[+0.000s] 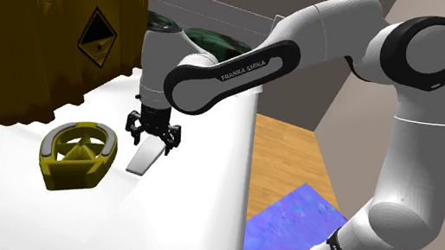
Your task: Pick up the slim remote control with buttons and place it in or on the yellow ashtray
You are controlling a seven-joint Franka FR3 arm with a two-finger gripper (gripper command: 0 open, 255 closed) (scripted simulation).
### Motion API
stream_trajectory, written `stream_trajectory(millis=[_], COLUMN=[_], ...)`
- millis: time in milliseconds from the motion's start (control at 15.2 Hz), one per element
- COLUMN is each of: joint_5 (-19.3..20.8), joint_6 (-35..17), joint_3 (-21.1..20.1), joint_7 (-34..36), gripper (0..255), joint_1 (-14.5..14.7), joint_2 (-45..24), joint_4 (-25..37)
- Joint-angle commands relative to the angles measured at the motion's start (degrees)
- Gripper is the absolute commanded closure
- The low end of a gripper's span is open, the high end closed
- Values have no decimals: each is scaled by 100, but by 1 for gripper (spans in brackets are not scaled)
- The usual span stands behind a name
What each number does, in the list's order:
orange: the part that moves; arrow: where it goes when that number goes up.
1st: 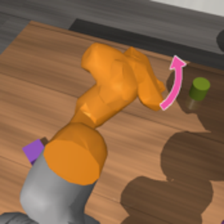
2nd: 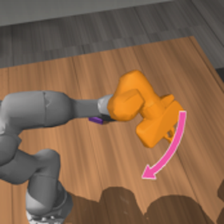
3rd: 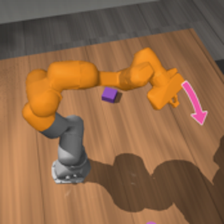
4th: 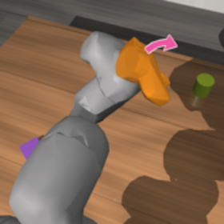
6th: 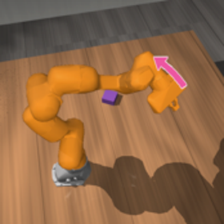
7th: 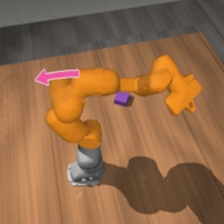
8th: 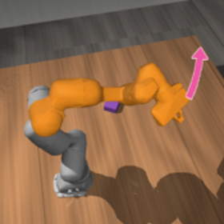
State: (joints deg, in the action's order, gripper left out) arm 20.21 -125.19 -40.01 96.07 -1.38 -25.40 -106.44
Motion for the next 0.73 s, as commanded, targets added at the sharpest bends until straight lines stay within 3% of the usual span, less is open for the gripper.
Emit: stream_trajectory(millis=[0,330,396,660], joint_5=[16,16,16,16], joint_6=[-26,-24,-24,-26], joint_3=[10,10,10,10], joint_7=[9,9,9,9], gripper=[0,0,255,255], joint_1=[6,6,6,6], joint_2=[-18,-18,-18,-18], joint_4=[-9,-8,-8,-9])
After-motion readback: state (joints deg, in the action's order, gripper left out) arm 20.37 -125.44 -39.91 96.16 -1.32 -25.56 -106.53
